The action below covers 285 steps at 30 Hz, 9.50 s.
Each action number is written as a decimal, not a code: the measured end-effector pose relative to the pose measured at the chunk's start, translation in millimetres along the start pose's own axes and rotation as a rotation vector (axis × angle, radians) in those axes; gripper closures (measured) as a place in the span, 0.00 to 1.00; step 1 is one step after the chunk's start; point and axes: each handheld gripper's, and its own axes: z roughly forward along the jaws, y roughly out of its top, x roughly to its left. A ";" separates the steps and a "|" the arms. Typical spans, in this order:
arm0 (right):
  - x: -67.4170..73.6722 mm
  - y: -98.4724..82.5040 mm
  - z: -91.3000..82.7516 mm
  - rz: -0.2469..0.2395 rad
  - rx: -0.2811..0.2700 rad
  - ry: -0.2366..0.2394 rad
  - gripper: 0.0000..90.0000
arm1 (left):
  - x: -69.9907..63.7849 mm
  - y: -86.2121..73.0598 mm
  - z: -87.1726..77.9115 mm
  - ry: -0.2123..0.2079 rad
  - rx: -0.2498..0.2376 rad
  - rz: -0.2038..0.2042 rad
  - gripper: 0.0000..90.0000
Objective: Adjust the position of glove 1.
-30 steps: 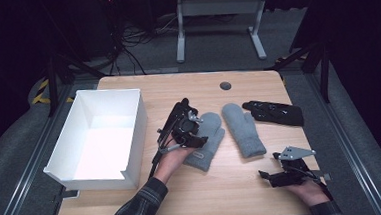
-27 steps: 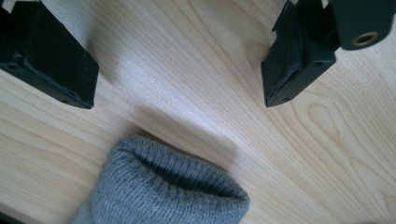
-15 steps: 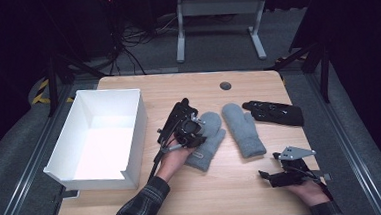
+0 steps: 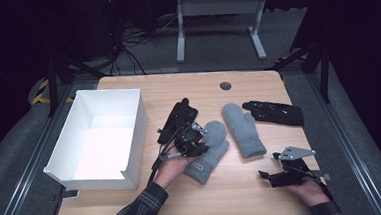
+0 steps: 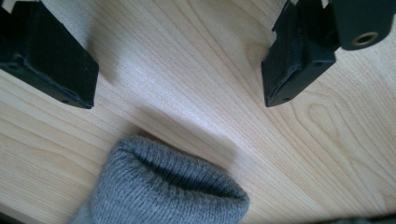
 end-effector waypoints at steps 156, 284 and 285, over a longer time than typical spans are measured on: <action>-76.0 30.9 -18.4 0.154 0.094 -0.199 1.00 | 11.1 -94.1 -14.8 0.177 -0.087 0.017 0.00; 8.5 84.3 18.3 0.000 -0.037 0.103 0.51 | 8.2 -72.6 -33.5 0.177 -0.111 -0.099 0.26; 5.9 81.4 19.0 -0.003 -0.030 0.095 0.49 | 8.7 -70.4 -34.4 0.174 -0.099 -0.093 0.26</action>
